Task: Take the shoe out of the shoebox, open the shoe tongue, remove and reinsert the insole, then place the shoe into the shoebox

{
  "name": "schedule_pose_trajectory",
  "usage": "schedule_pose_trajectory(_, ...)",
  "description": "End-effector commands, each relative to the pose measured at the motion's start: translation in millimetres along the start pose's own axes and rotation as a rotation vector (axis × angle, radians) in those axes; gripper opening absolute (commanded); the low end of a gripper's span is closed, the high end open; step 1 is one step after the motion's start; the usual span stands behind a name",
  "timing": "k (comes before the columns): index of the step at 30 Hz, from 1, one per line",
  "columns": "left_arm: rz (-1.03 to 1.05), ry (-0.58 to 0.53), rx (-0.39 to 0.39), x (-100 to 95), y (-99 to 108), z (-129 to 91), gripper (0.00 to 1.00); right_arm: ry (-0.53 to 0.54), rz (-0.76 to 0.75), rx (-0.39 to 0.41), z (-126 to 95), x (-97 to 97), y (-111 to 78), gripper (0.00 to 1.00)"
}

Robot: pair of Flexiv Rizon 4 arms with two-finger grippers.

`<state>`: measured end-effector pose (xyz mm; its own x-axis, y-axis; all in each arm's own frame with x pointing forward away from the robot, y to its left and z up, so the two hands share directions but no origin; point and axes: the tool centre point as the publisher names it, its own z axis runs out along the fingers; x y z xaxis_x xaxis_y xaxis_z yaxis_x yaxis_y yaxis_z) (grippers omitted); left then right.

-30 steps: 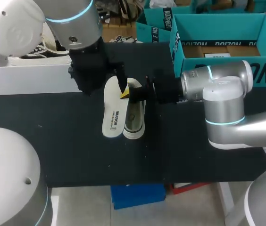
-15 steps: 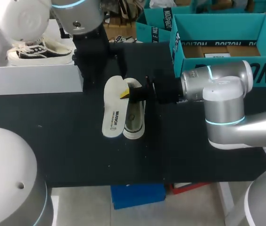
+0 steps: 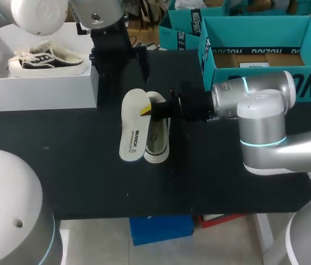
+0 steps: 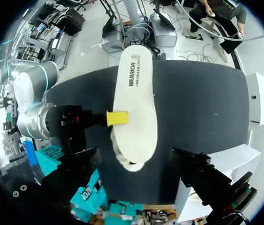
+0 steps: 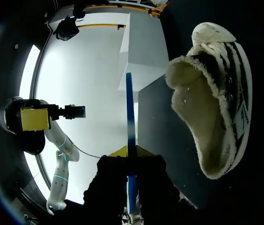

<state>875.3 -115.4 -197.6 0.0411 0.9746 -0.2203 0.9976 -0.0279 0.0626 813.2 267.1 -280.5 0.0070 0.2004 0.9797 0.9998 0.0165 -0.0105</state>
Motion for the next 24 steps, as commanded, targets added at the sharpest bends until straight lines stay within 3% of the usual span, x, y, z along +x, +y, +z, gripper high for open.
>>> schedule_pose_trajectory(1, 0.001, 0.013, 0.023, -2.1, 17, 5, 1.00, 0.000, 0.000, -0.004, 2, -0.5, -0.4, 0.00)
schedule_pose_trajectory(17, -0.036, 0.026, 0.035, 2.4, 42, 19, 1.00, 0.000, 0.000, -0.004, 2, -0.5, -0.4, 0.00)
schedule_pose_trajectory(24, -0.035, 0.024, 0.024, -4.0, 41, 17, 1.00, 0.000, 0.000, -0.004, 2, -0.5, -0.4, 0.00)
